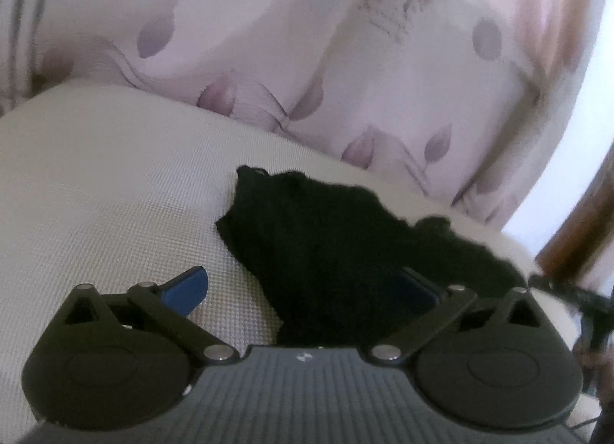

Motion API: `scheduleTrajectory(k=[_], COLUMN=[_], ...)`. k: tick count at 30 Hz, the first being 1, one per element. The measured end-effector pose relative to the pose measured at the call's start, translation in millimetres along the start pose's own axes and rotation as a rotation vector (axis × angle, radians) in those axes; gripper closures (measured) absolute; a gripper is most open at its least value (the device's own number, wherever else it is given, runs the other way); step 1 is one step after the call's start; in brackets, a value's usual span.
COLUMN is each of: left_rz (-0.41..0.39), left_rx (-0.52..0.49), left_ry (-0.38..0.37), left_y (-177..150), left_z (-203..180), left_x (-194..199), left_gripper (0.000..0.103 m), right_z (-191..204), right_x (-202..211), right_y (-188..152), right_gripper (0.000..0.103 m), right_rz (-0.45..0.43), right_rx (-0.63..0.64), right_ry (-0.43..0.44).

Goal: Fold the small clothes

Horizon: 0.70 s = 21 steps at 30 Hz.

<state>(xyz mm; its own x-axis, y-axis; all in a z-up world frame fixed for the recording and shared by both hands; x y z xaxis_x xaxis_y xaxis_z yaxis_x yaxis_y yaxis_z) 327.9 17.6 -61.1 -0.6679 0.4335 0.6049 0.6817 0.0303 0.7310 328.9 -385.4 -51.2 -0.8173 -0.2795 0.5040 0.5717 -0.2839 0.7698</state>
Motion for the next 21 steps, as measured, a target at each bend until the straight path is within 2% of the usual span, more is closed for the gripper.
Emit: scheduleTrajectory(k=[3,5,7,9,11,16,21], left_rz=[0.064,0.090,0.113,0.099,0.096,0.078,0.079], left_rx=[-0.024,-0.014,-0.021,-0.054,-0.085,-0.124,-0.140], left_ry=[0.024,0.032,0.052,0.100,0.144,0.215,0.240], left_y=[2,2,1,1,0,-1,-1], left_z=[4,9,13,12,9,7,6], left_x=[-20,-30,-38,-40,-45,-51,-53], left_gripper=[0.000,0.000,0.000,0.000,0.000,0.000,0.000], right_z=[17,26,32,40,41,41,44], right_x=[-25,-43,-54,-57,-59,-59,-59], right_y=[-11,-21,-32,-33,-34,-34,-35], right_gripper=[0.062,0.062,0.052,0.037,0.031,0.028,0.024], right_rz=[0.029,0.070,0.077,0.064,0.079,0.082,0.087], right_rx=[0.071,0.101,0.128,0.171,0.190,0.200,0.219], right_ry=[-0.087,-0.107,-0.128,-0.164,-0.180,-0.193,-0.215])
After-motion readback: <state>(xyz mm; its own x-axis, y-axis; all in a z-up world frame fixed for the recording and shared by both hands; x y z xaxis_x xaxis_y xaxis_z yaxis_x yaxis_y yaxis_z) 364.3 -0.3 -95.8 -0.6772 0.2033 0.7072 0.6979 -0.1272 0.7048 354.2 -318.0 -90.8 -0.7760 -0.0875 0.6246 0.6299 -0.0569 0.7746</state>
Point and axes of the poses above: each gripper's, at about its wrist camera, not at the fingertips, and x roughly against the way its jaws point, z to its left, y to its top, the point moved 7 cm from there along -x, roughly the way its jaws point, and after that the axes turned 7 degrees about z, right-handed, at the moved point
